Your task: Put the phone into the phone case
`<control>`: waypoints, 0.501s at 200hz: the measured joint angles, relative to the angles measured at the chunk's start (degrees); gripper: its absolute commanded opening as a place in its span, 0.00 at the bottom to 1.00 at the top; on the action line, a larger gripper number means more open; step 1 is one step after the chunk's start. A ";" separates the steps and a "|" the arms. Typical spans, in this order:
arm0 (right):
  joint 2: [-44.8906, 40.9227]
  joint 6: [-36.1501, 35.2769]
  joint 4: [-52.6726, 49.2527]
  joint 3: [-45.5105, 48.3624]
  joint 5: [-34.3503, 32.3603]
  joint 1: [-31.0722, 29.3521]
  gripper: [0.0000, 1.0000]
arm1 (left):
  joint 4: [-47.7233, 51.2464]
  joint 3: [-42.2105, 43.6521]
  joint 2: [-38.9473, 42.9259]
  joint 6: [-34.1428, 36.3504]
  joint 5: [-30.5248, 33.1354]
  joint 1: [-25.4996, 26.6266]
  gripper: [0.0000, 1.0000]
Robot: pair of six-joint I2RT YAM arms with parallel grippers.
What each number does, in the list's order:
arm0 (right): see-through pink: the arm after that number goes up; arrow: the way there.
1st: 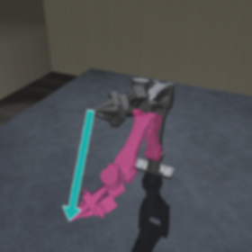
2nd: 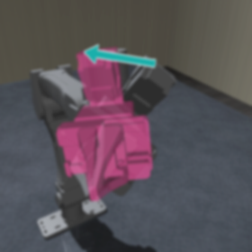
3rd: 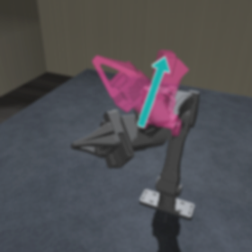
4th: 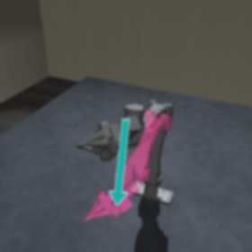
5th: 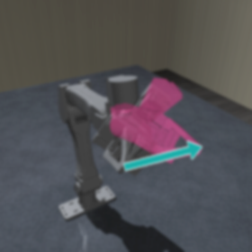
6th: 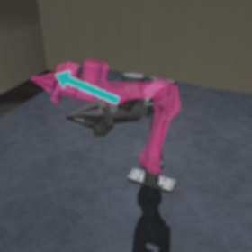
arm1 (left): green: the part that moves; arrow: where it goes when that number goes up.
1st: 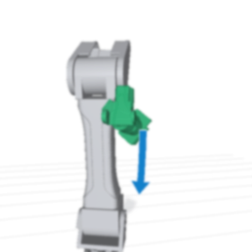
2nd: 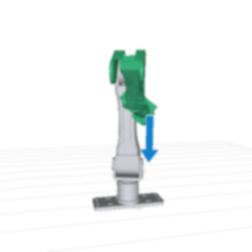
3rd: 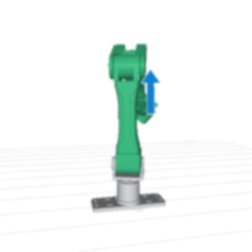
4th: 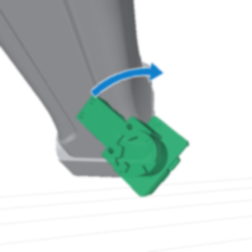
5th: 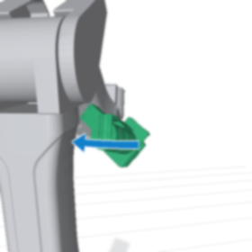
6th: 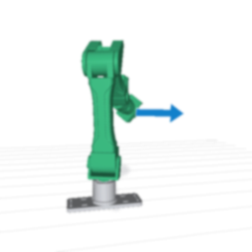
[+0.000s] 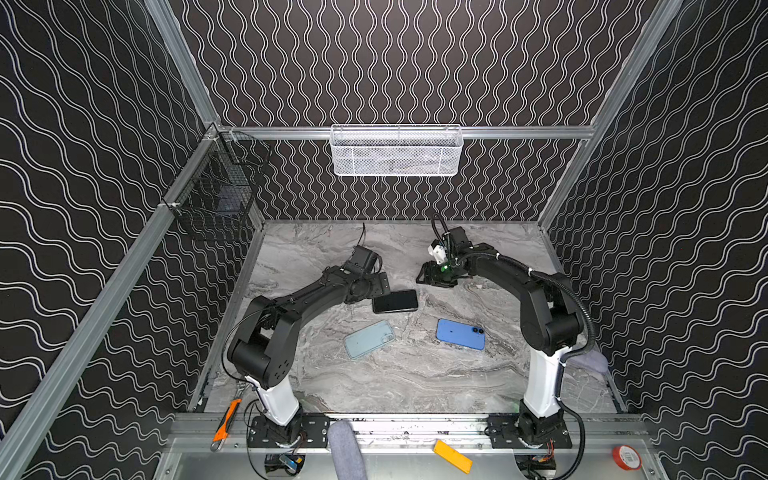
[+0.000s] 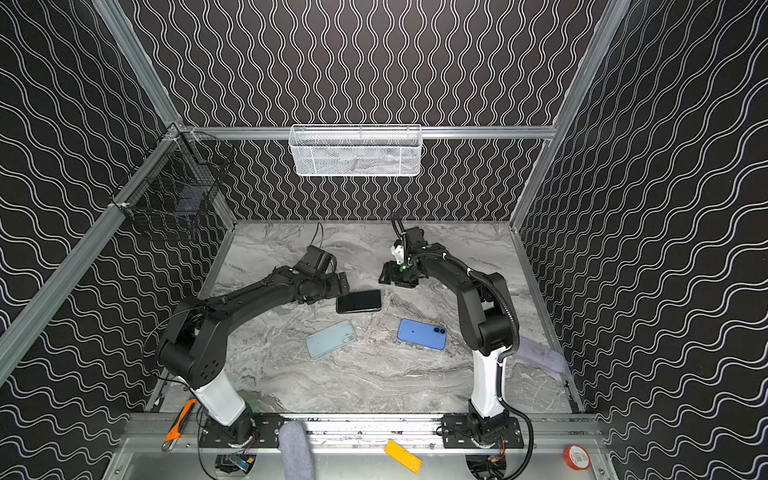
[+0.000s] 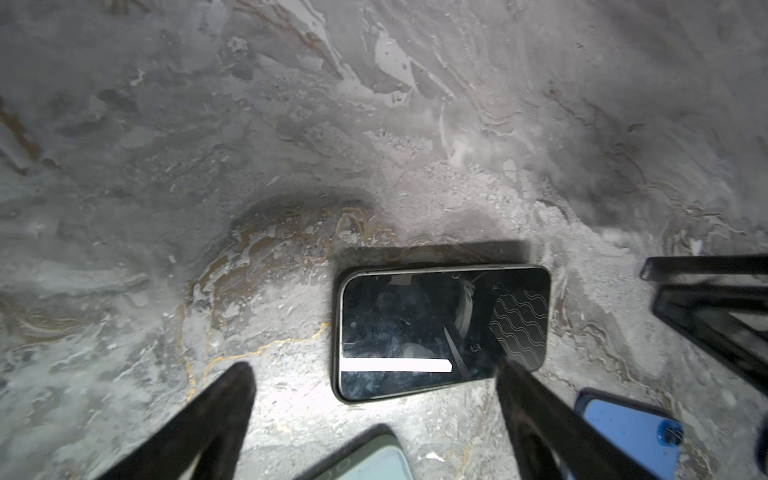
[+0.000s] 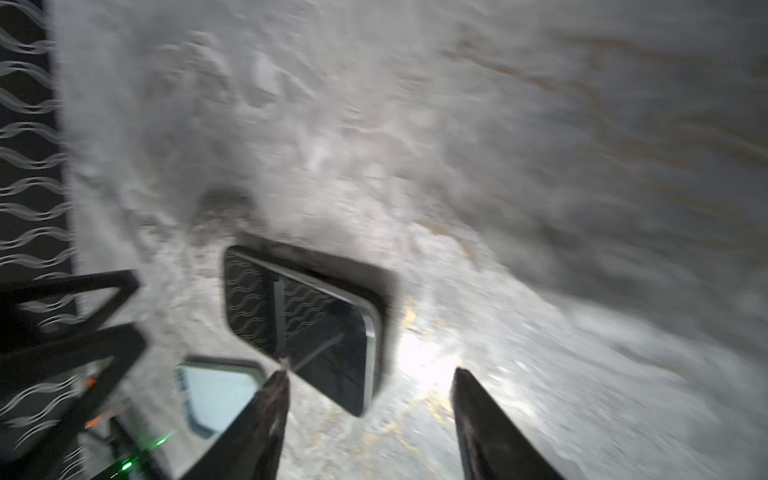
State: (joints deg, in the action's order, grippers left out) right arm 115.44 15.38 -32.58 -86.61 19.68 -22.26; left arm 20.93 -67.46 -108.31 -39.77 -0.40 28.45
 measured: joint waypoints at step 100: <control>1.18 0.31 -0.15 1.88 -0.96 -4.57 0.37 | -7.61 4.37 -2.14 -1.05 -8.37 -1.40 0.98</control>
State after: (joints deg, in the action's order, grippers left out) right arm 116.62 15.68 -32.73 -84.73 18.72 -26.83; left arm 13.32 -63.09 -110.45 -40.82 -8.78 27.05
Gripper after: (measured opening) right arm 0.342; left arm 0.984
